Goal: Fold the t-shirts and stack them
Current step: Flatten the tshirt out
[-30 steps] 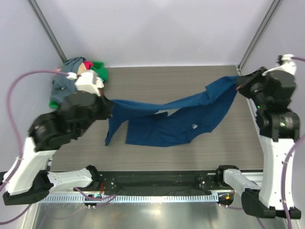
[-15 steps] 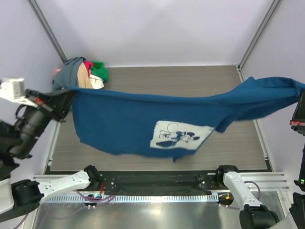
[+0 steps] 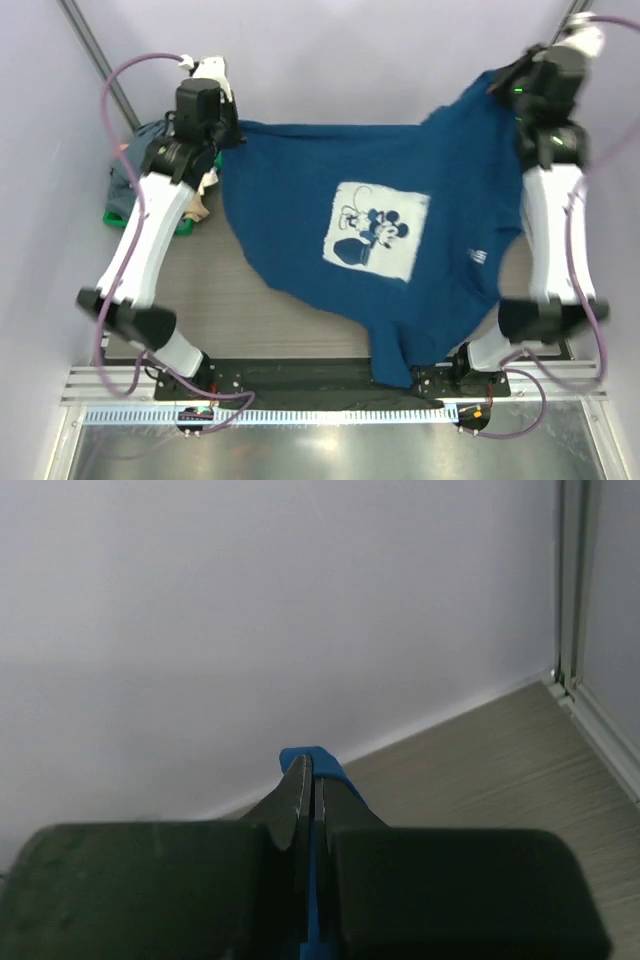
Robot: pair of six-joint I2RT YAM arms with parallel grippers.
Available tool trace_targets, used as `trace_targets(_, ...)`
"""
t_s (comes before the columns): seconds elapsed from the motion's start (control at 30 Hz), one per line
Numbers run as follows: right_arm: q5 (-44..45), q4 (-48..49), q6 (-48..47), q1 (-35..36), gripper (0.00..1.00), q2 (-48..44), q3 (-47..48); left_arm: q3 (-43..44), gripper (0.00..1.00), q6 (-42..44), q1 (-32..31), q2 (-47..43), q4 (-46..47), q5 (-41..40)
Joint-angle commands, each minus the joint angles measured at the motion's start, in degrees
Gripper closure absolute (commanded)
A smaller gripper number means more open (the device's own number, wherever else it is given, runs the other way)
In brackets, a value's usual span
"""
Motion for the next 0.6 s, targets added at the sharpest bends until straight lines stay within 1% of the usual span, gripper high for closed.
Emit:
trace_targets(0.0,-3.3,5.0,-2.6,0.0,0.99,14.5,-0.6,-1.5,1.00,-6.4,8.8,12.9,0.4,12.2)
trace_targets(0.03,-5.1,4.6,-2.8,-0.2,0.96,18.4,0.7,-1.2,0.94,-7.0,11.5,16.9,0.3,14.3)
trace_targets(0.07,-6.4,3.3,-3.0,-0.4,0.82,26.2,2.4,1.8,0.83,-7.7,12.5,20.8,-0.4,16.8)
trace_targets(0.1,-6.8,2.3,-3.0,-0.4,0.46,29.2,6.3,4.6,0.70,-8.4,13.3,24.9,-4.8,19.1)
trace_targets(0.13,-10.0,1.5,-3.1,-0.5,0.35,32.3,8.1,8.2,0.47,-8.4,14.2,33.3,-7.8,21.0)
trace_targets(0.17,-10.6,0.6,-3.1,-0.5,0.27,35.6,9.5,11.3,0.42,-8.5,14.1,36.2,-10.8,22.0)
trace_targets(0.2,-11.6,0.2,-2.5,-0.5,0.15,36.5,10.6,13.4,0.39,-8.8,13.7,38.4,-13.7,21.5)
trace_targets(0.23,-11.8,0.0,-2.4,-0.5,0.12,36.6,10.4,12.0,0.34,-9.1,13.5,38.1,-13.5,20.4)
trace_targets(0.27,-11.7,0.0,-2.3,-0.4,0.11,36.3,9.5,9.5,0.31,-9.5,13.3,36.3,-12.2,19.8)
trace_targets(0.3,-11.5,0.2,-1.9,-0.4,0.08,34.3,6.5,2.0,0.28,-10.6,13.4,34.2,-7.7,19.6)
trace_targets(0.33,-11.3,0.3,-1.8,-0.4,0.07,33.2,4.7,-1.1,0.20,-11.5,13.3,32.0,-5.3,18.9)
trace_targets(0.37,-11.2,0.6,-1.3,-0.4,0.07,31.8,2.5,-4.1,0.18,-12.2,13.4,27.9,-3.1,17.0)
trace_targets(0.4,-11.3,0.7,-1.0,-0.4,0.07,28.9,-2.1,-5.9,0.18,-13.4,13.3,26.4,-3.0,16.6)
trace_targets(0.47,-12.4,2.6,0.6,-0.4,0.07,25.6,-8.2,-10.7,0.18,-14.5,13.2,22.2,-3.5,15.7)
trace_targets(0.5,-13.0,3.3,1.0,-0.3,0.07,24.2,-14.1,-12.6,0.18,-15.0,13.2,20.5,-3.1,15.2)
trace_targets(0.53,-13.7,3.9,2.2,-0.2,0.07,21.6,-16.9,-15.2,0.18,-15.7,12.6,18.9,-2.8,14.2)
trace_targets(0.57,-15.0,5.4,2.6,0.0,0.07,20.8,-19.6,-19.5,0.18,-16.1,12.3,15.8,-1.9,12.4)
